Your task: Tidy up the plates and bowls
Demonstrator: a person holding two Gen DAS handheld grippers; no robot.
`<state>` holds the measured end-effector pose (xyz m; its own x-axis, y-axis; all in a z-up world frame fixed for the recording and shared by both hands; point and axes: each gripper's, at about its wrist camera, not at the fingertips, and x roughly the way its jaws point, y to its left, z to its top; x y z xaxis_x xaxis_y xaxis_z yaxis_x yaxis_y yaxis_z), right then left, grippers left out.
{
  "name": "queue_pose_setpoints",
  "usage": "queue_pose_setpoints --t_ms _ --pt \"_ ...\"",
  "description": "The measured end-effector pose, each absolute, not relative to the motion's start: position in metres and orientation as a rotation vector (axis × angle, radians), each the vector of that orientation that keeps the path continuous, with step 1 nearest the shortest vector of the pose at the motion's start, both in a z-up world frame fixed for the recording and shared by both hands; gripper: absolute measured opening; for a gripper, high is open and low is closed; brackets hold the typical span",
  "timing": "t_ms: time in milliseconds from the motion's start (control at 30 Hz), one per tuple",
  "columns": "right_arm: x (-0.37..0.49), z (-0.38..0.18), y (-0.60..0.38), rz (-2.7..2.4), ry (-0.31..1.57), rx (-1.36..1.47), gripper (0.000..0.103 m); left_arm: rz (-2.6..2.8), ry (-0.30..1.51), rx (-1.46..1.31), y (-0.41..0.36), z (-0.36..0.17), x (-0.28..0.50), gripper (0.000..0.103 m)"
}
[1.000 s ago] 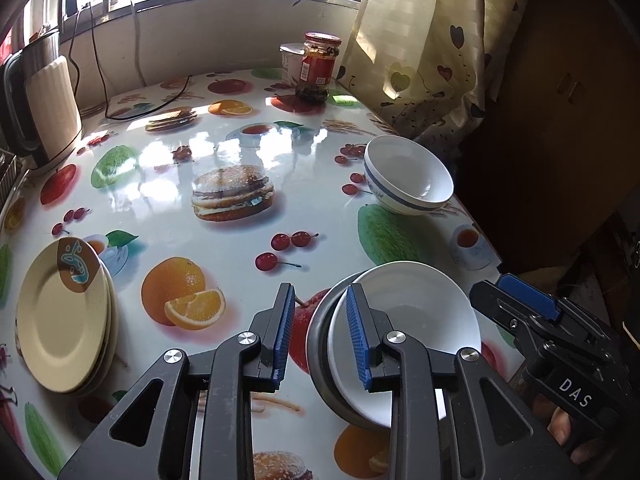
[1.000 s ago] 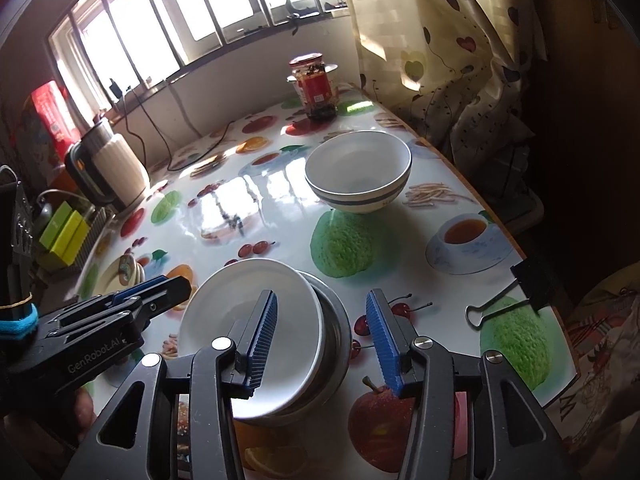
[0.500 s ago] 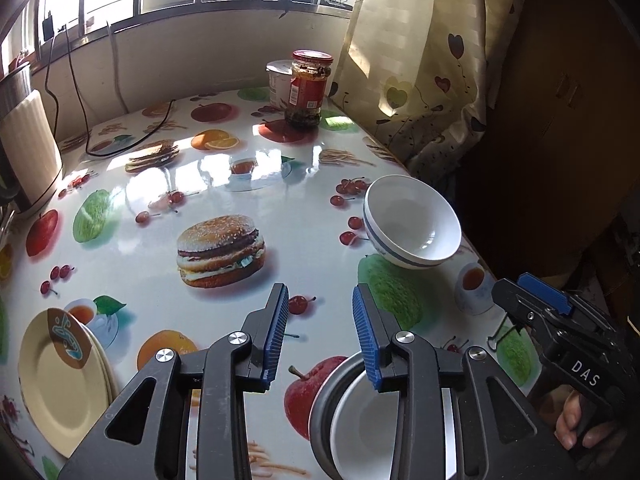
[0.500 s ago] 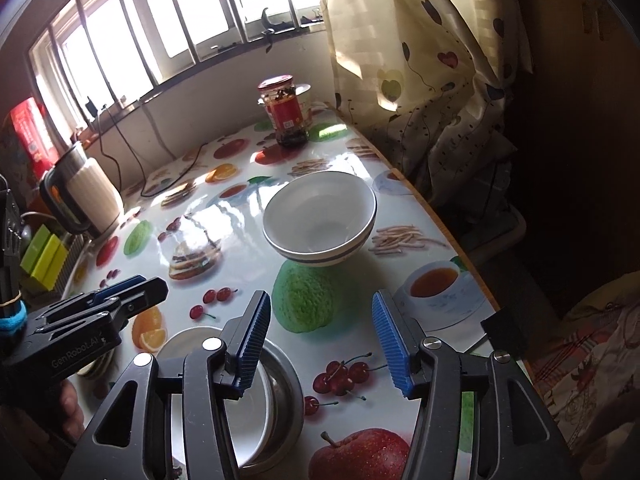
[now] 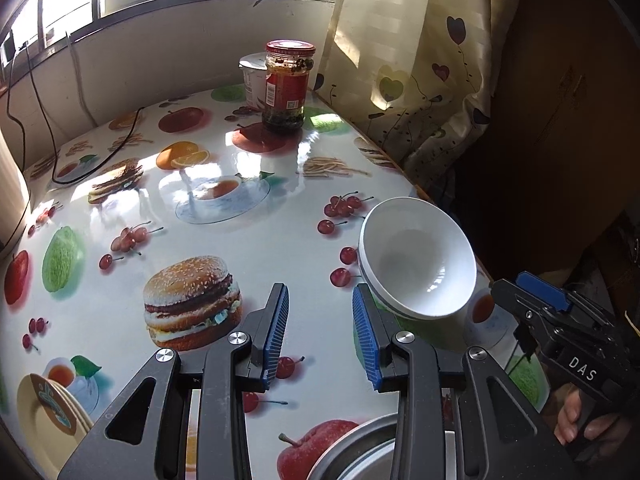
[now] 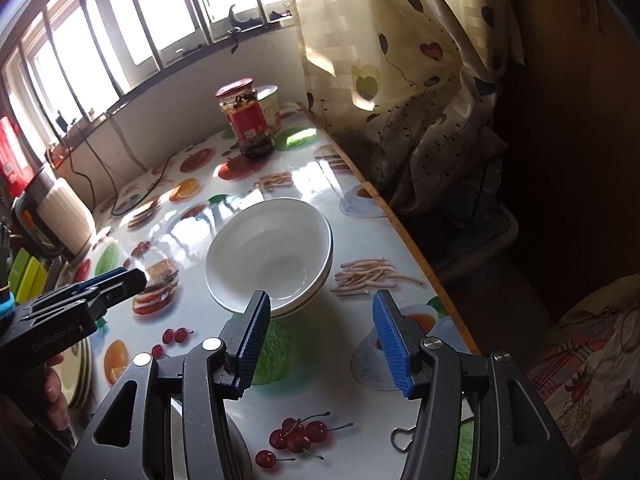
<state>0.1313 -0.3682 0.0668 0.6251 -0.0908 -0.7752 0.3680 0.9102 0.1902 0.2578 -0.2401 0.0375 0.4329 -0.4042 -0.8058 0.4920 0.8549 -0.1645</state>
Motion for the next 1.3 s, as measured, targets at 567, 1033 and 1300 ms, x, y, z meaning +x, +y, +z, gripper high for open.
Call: queue_pose_setpoints --t_ms 567,1033,1300 --pt "0.173 0.044 -0.384 -0.259 0.912 0.338 0.054 -0.582 1.053 0.127 -0.277 0.019 0.285 0.035" --pt "0.187 0.035 -0.383 -0.249 0.934 0.322 0.052 -0.585 1.068 0.155 -0.284 0.013 0.289 0.035" --pt "0.191 0.03 -0.386 -0.258 0.946 0.321 0.047 -0.582 1.075 0.166 -0.288 0.011 0.293 0.035"
